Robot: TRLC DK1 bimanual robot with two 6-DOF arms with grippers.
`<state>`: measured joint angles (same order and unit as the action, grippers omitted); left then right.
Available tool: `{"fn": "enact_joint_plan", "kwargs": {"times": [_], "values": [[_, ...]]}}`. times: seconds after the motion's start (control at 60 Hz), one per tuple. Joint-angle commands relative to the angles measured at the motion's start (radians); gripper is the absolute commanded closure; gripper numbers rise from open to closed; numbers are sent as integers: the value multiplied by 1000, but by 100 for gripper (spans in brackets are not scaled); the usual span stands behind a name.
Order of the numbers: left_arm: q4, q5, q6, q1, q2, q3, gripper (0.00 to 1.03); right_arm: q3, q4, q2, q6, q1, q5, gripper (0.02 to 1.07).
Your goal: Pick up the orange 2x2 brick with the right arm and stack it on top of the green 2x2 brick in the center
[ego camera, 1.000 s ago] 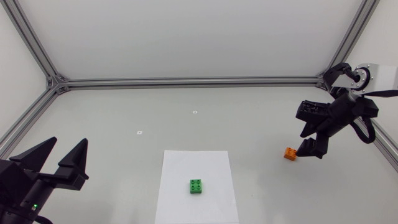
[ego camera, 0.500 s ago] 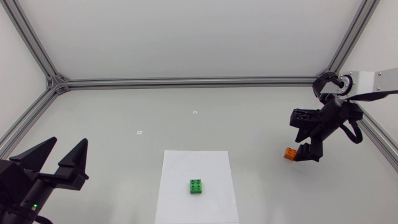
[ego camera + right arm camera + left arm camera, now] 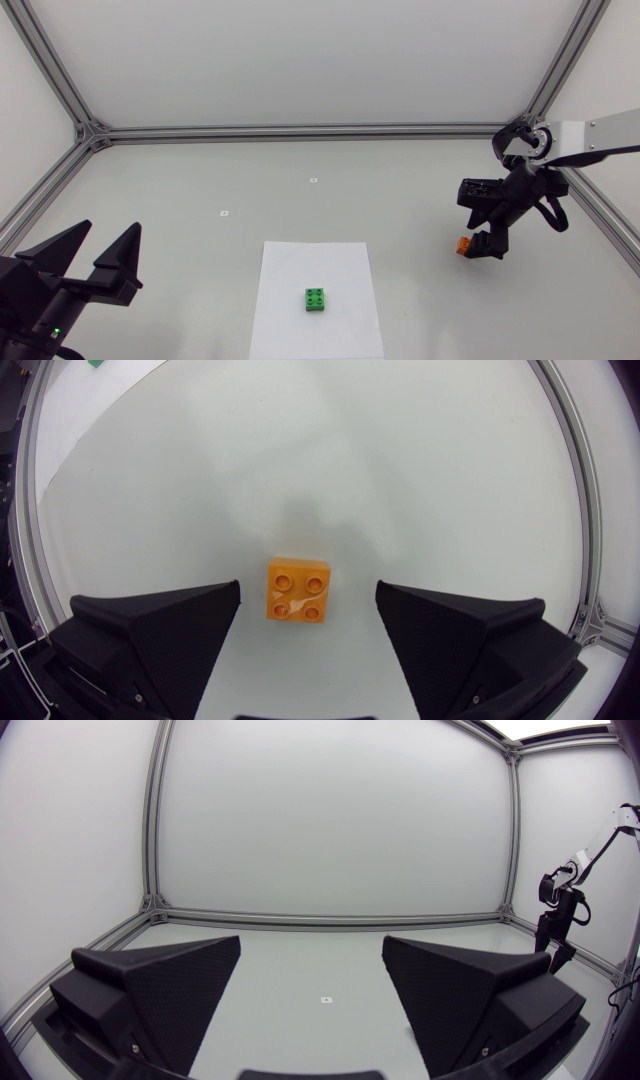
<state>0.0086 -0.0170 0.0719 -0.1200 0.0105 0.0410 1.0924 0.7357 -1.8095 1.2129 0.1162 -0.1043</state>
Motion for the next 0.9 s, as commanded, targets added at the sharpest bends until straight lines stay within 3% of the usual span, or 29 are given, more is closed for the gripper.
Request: {"fn": "enact_joint_plan", "kwargs": {"times": [0.0,0.25,0.45,0.883], "values": [[-10,-3,20,-6,2,-41,4,-31,2,13,5,-9,0,13],[-10,-3,20,-6,2,-41,4,-39,-18,9,0,2,-8,19],[-10,-3,20,-4,2,-41,4,-42,-22,-8,-12,2,-18,36],[-10,-3,20,-4,2,-41,4,-63,-62,-39,-12,3,-3,37]]}}
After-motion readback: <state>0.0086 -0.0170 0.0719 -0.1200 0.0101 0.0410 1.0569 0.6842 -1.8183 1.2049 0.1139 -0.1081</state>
